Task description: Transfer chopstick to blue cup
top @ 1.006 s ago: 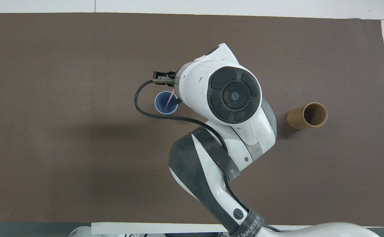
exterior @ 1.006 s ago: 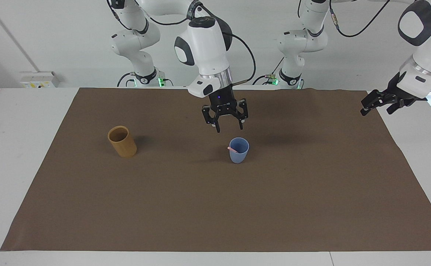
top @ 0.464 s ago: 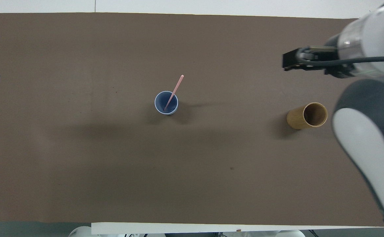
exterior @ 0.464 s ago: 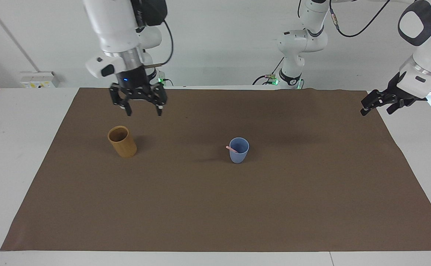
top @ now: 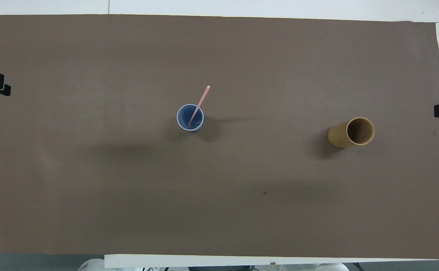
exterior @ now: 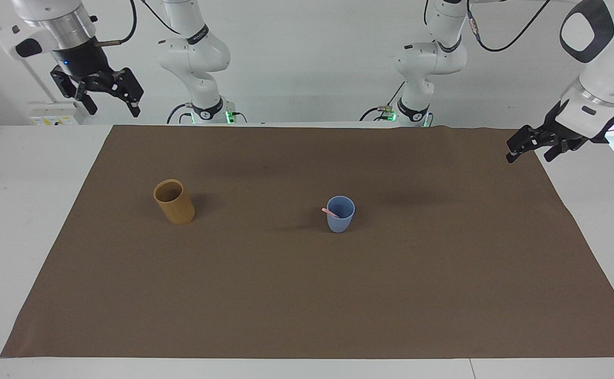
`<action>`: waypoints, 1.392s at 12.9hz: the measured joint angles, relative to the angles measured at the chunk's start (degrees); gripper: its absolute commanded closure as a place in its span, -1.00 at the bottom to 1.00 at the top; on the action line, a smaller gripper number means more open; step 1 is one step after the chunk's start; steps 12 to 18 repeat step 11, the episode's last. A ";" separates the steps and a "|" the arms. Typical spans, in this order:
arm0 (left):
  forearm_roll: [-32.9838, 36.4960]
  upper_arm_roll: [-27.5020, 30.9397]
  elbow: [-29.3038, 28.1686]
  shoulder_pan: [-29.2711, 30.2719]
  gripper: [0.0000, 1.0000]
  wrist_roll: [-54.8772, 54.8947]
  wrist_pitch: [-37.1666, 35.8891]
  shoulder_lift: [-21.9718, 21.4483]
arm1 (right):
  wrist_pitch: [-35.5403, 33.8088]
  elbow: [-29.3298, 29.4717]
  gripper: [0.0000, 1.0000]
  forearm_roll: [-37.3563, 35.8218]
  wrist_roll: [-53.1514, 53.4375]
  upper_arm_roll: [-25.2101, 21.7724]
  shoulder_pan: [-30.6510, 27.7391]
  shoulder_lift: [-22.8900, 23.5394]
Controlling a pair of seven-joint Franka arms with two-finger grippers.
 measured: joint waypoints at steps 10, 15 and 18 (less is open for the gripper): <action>1.06 1.08 -0.02 -0.28 -1.00 -0.91 -0.27 -0.10 | -0.37 -0.99 -1.00 -1.21 -2.74 1.18 -1.30 1.13; 1.06 1.08 -0.02 -0.28 -1.00 -0.91 -0.27 -0.10 | -0.40 -1.00 -1.00 -1.21 -2.93 1.18 -1.30 1.13; 1.06 1.08 -0.02 -0.28 -1.00 -0.91 -0.27 -0.10 | -0.40 -1.00 -1.00 -1.21 -2.93 1.18 -1.30 1.13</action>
